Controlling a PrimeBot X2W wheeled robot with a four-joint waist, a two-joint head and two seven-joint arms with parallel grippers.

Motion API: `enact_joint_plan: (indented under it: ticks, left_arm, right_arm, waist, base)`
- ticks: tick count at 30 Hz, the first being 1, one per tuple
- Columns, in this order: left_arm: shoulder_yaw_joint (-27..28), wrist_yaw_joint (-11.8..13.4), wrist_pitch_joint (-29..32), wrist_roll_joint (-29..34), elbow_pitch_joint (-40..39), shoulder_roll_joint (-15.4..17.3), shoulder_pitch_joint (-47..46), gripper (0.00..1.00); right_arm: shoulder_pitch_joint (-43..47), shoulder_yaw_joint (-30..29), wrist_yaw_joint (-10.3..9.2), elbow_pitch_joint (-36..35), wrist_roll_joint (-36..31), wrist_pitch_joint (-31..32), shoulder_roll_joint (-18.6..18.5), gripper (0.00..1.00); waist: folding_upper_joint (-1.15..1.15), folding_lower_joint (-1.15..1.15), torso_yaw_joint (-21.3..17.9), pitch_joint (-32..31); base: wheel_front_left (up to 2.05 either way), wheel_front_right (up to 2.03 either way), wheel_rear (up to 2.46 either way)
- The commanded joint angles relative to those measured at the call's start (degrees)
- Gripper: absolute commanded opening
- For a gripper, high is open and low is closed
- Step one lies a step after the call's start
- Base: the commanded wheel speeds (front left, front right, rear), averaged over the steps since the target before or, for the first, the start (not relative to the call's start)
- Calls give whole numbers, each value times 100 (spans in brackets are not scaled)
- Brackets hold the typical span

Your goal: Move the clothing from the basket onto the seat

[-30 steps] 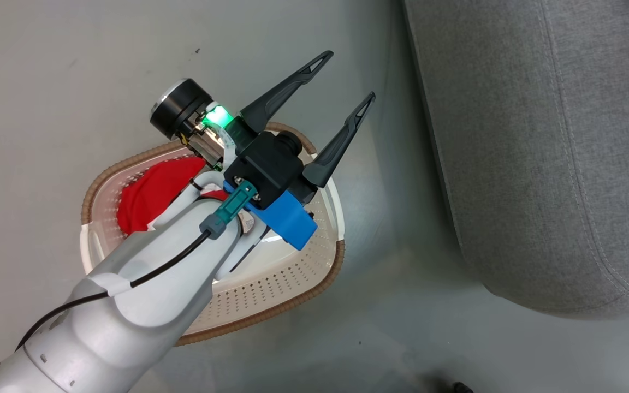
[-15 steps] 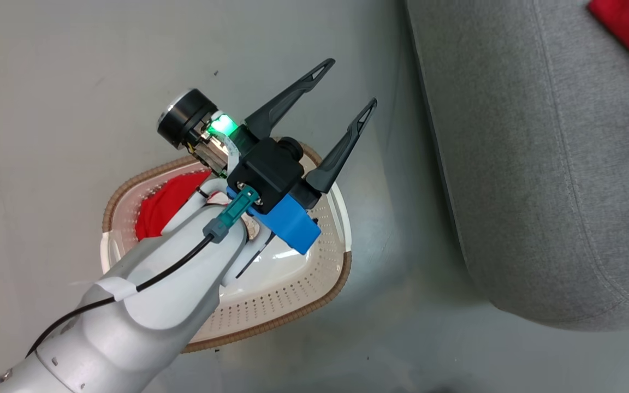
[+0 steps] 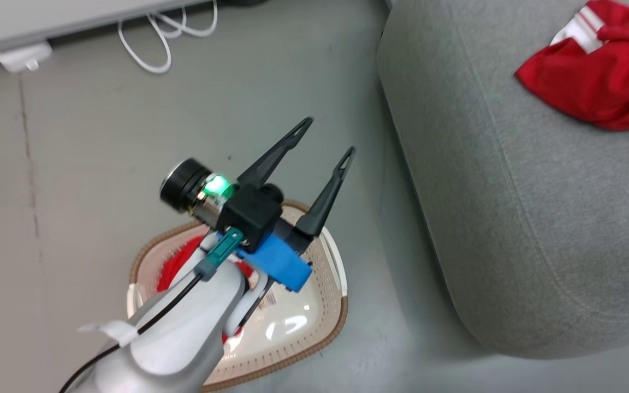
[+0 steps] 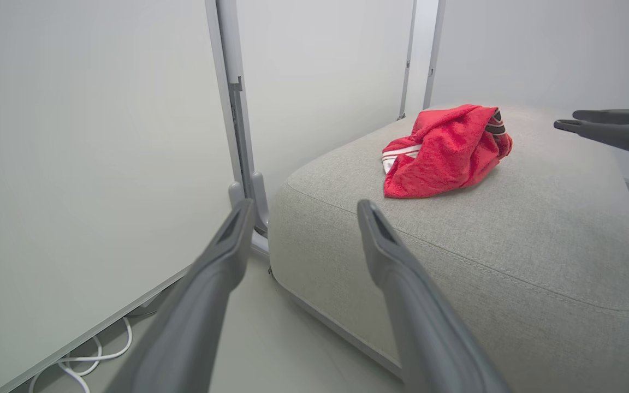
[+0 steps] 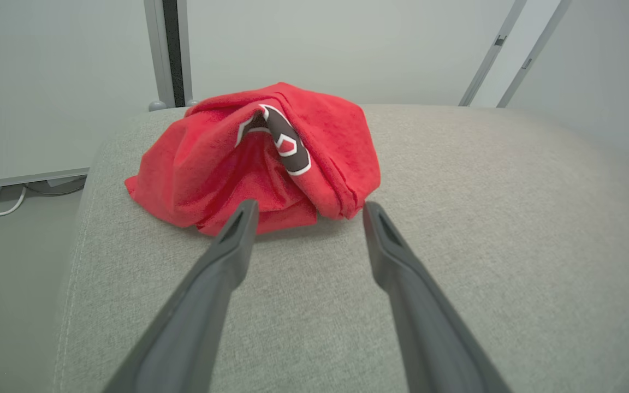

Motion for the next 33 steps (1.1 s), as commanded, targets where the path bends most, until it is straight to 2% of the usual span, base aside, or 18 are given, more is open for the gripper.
enact_joint_plan:
  ticks: [1, 8, 15, 24, 33]
  left_arm:
    - [132, 42, -24, -25, -40, 5, 205, 100]
    - [949, 211, -25, 40, -258, 40, 1212, 100]
    - [1806, 248, -22, 339, -557, -67, 2101, 100]
    - [2924, 150, -21, 758, -811, -400, 2813, 100]
    - [3781, -106, -22, 1106, -827, -660, 3292, 100]
  right_arm:
    - [293, -90, 1, -193, 17, -5, 118, 100]
    - [1330, -11, 1, -1266, 35, -6, 698, 100]
    - [1910, 520, 2, -2037, 44, -6, 1153, 100]
    - [2190, 1009, 1, -2774, -79, -6, 1500, 100]
    - [2426, 1293, 2, -3183, -362, -5, 1829, 100]
  waist:
    - [0, 1, 42, -407]
    - [0, 1, 270, -1028]
    - [0, 1, 595, -1481]
    - [0, 1, 1067, -1838]
    - [0, 1, 1315, -2170]
  base:
    - [0, 0, 0]
    - [0, 0, 0]
    - [0, 0, 0]
    - [0, 0, 0]
    - [0, 0, 0]
